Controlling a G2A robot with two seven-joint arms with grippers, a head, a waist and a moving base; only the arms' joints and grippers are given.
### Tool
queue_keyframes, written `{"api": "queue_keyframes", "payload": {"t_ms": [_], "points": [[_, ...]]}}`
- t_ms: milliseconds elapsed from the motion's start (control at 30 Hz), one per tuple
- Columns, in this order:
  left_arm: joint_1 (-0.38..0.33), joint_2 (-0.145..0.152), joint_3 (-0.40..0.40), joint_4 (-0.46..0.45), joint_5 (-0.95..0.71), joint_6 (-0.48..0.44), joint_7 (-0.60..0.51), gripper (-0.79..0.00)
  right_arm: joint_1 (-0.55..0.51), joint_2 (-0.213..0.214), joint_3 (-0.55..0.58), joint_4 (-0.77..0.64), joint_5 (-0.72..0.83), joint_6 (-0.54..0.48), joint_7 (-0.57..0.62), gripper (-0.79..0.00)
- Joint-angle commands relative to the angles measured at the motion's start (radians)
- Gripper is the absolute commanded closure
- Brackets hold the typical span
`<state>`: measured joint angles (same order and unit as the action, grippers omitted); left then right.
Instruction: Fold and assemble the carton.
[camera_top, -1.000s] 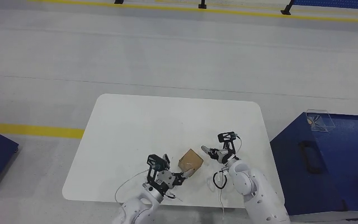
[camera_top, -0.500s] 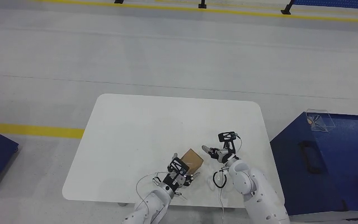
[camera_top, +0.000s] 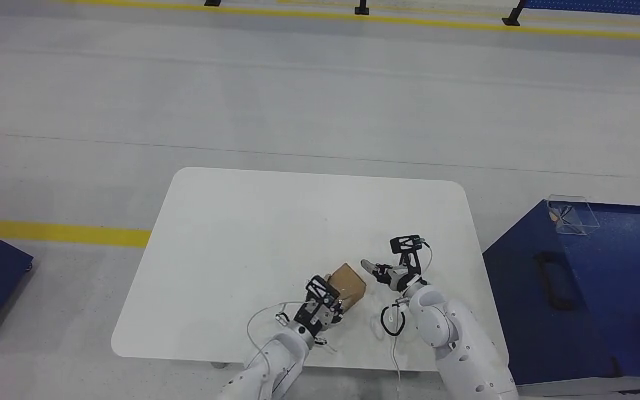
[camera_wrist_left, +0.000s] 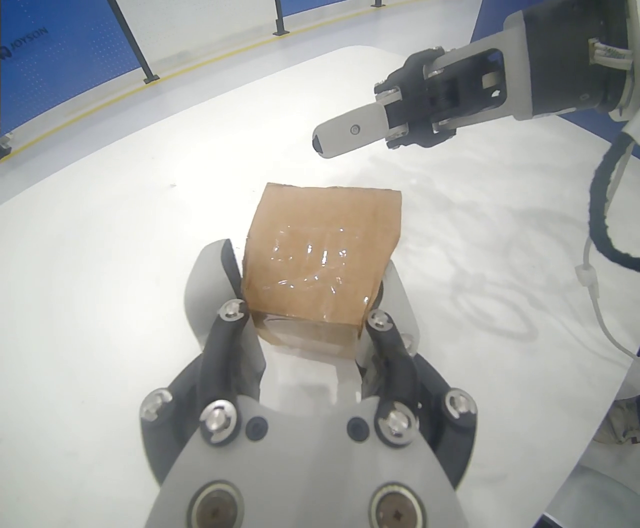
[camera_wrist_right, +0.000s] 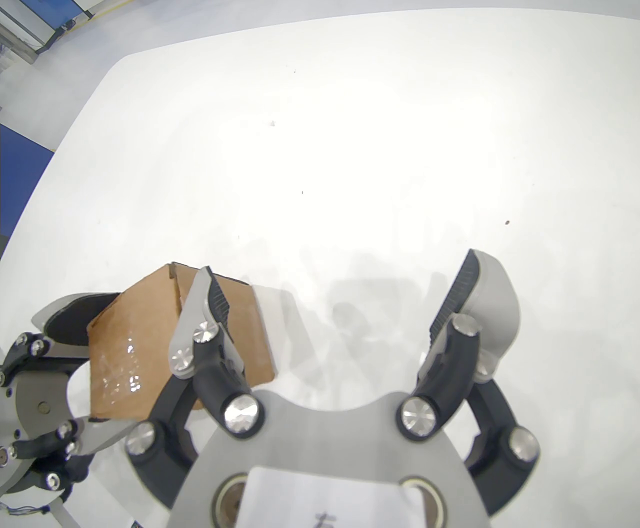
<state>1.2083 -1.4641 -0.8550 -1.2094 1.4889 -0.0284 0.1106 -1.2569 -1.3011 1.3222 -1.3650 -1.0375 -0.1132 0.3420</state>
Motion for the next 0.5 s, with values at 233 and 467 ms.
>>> {"api": "queue_keyframes", "payload": {"t_ms": [233,467], "points": [[0.112,-0.005,-0.134,-0.199,-0.508,-0.034,-0.100,0.000,-0.009,0.001,0.013,-0.005,0.012,0.006,-0.014,-0.785],[0.132,-0.016,-0.254,-0.254,-1.098,0.148,-0.467,0.000,-0.092,0.008,0.067,-0.098,0.025,0.060,-0.091,-0.785]]}}
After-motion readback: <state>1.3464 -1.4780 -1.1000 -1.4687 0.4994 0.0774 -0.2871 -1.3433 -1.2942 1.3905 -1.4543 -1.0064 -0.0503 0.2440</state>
